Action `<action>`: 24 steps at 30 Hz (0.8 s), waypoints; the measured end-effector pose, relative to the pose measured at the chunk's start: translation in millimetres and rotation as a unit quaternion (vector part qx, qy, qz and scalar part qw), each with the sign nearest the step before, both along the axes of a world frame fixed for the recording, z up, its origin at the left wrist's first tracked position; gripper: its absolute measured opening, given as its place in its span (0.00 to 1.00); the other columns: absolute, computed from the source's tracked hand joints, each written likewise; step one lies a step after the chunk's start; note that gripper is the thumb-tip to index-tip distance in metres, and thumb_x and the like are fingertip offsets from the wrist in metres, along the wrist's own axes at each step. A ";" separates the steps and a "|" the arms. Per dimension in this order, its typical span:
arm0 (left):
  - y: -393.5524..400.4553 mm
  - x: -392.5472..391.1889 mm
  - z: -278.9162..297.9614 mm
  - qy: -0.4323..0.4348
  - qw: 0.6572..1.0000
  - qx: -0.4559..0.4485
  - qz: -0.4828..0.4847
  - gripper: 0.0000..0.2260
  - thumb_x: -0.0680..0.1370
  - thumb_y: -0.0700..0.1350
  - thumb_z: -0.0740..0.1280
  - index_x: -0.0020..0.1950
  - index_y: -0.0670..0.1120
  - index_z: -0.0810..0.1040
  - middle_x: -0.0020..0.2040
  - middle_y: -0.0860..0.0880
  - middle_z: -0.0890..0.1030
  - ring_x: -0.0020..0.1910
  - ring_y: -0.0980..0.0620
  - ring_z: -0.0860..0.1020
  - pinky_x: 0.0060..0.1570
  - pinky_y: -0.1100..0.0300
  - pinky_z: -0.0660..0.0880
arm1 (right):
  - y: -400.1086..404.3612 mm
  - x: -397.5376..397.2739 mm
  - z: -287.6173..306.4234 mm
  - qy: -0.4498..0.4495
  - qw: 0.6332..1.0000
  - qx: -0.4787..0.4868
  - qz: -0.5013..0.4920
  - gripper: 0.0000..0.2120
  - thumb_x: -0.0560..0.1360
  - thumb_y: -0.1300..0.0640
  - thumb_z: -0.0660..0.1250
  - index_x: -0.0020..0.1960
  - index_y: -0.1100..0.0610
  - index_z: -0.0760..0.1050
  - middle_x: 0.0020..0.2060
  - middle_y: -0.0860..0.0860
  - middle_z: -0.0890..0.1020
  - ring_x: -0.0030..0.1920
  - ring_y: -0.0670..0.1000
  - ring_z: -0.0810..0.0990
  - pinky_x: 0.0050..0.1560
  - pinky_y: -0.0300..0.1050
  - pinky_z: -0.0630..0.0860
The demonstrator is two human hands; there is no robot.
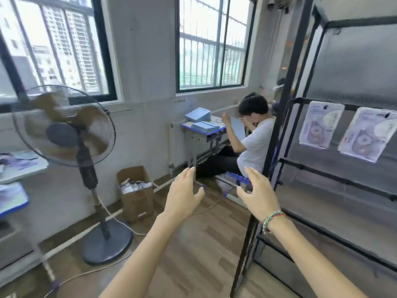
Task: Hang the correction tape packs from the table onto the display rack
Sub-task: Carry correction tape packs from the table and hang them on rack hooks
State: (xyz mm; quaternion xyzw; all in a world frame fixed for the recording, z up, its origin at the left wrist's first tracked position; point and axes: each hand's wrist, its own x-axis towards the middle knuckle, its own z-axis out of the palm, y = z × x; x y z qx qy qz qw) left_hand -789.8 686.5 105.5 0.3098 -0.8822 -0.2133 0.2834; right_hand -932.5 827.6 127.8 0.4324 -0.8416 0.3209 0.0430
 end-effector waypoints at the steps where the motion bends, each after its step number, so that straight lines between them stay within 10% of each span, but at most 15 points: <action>1: -7.8 26.9 -3.1 -0.006 1.000 0.001 0.028 0.28 0.80 0.47 0.63 0.77 0.43 0.58 0.76 0.47 0.63 0.74 0.49 0.61 0.71 0.58 0.58 | -16.1 18.0 -4.1 -0.006 1.000 0.006 0.026 0.29 0.77 0.53 0.65 0.75 0.55 0.60 0.74 0.50 0.64 0.74 0.50 0.60 0.73 0.44 0.58; 24: -190.0 606.1 -44.8 -0.117 0.863 0.018 0.491 0.29 0.79 0.50 0.63 0.77 0.44 0.59 0.74 0.45 0.66 0.72 0.48 0.64 0.71 0.55 0.61 | -377.5 540.2 -45.3 0.100 0.880 0.085 0.456 0.30 0.77 0.48 0.63 0.76 0.55 0.58 0.73 0.53 0.65 0.72 0.53 0.62 0.71 0.43 0.58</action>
